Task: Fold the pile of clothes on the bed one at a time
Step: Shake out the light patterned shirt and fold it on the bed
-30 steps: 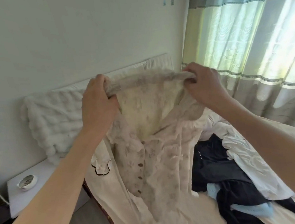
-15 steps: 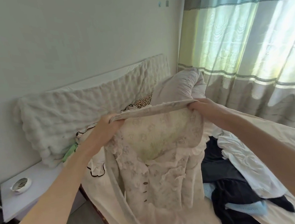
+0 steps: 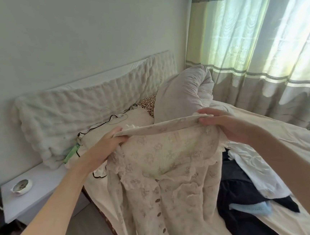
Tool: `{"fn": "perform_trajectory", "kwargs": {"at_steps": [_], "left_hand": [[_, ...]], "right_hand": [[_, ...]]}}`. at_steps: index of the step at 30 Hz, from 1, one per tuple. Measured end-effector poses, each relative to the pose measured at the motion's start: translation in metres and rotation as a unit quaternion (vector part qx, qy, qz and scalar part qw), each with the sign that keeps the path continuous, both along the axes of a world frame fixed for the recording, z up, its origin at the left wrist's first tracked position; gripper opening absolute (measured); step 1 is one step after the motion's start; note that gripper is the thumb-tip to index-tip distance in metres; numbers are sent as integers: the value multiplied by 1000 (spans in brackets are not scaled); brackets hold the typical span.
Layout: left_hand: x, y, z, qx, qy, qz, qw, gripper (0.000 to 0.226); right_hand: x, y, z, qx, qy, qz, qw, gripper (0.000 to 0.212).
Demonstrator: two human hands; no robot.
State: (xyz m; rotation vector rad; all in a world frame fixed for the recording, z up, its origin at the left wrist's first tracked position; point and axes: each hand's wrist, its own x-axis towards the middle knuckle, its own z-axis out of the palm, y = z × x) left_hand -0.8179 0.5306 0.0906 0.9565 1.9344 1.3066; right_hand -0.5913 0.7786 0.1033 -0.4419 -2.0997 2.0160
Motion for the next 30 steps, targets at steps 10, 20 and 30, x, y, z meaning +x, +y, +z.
{"fn": "perform_trajectory", "kwargs": {"at_steps": [10, 20, 30], "left_hand": [[18, 4, 4, 71, 260, 135, 953, 24], [14, -9, 26, 50, 53, 123, 990, 30], [45, 0, 10, 20, 166, 104, 980, 26]], "right_hand": [[16, -20, -2, 211, 9, 43, 977, 46], [28, -7, 5, -48, 16, 155, 987, 35], [11, -16, -13, 199, 69, -162, 964, 8]]}}
